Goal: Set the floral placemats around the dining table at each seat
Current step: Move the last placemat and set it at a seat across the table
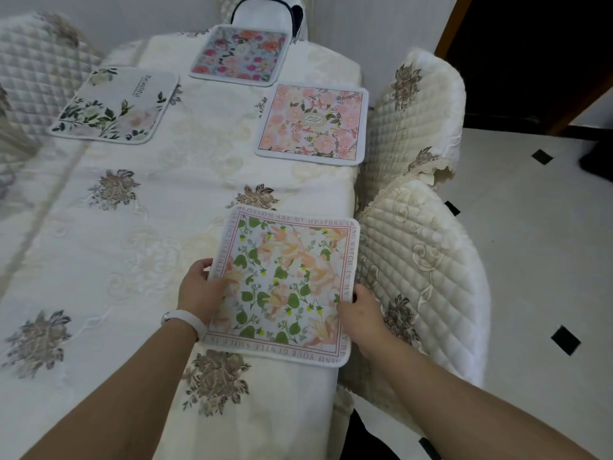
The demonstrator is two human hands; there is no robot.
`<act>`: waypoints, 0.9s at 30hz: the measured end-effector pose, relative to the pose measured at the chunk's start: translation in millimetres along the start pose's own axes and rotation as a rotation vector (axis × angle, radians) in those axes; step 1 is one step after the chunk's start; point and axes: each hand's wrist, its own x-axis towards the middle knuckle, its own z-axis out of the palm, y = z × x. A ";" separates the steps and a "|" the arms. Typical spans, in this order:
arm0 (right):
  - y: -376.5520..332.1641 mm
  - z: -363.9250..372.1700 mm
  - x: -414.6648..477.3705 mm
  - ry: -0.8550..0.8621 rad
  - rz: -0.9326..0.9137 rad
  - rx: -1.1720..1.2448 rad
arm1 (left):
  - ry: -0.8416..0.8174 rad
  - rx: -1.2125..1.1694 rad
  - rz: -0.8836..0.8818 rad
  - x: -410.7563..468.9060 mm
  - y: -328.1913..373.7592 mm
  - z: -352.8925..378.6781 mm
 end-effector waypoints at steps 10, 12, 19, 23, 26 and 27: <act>6.4 2.6 8.2 0.023 0.031 -0.062 | -0.039 0.455 0.219 13.2 -29.5 -5.6; 10.3 2.0 6.6 0.023 -0.034 -0.165 | -0.072 0.560 0.273 13.8 -40.2 -8.2; 31.5 1.2 -20.9 -0.079 -0.332 -0.698 | -0.216 0.750 0.410 3.1 -67.6 -29.6; 45.8 2.0 -28.2 -0.153 -0.285 -0.805 | -0.259 0.811 0.486 1.5 -86.5 -40.8; 49.2 3.5 -34.5 -0.175 -0.270 -0.839 | -0.297 0.827 0.544 0.8 -95.7 -45.6; 50.3 4.4 -36.3 -0.178 -0.268 -0.844 | -0.307 0.826 0.557 -0.2 -96.7 -46.4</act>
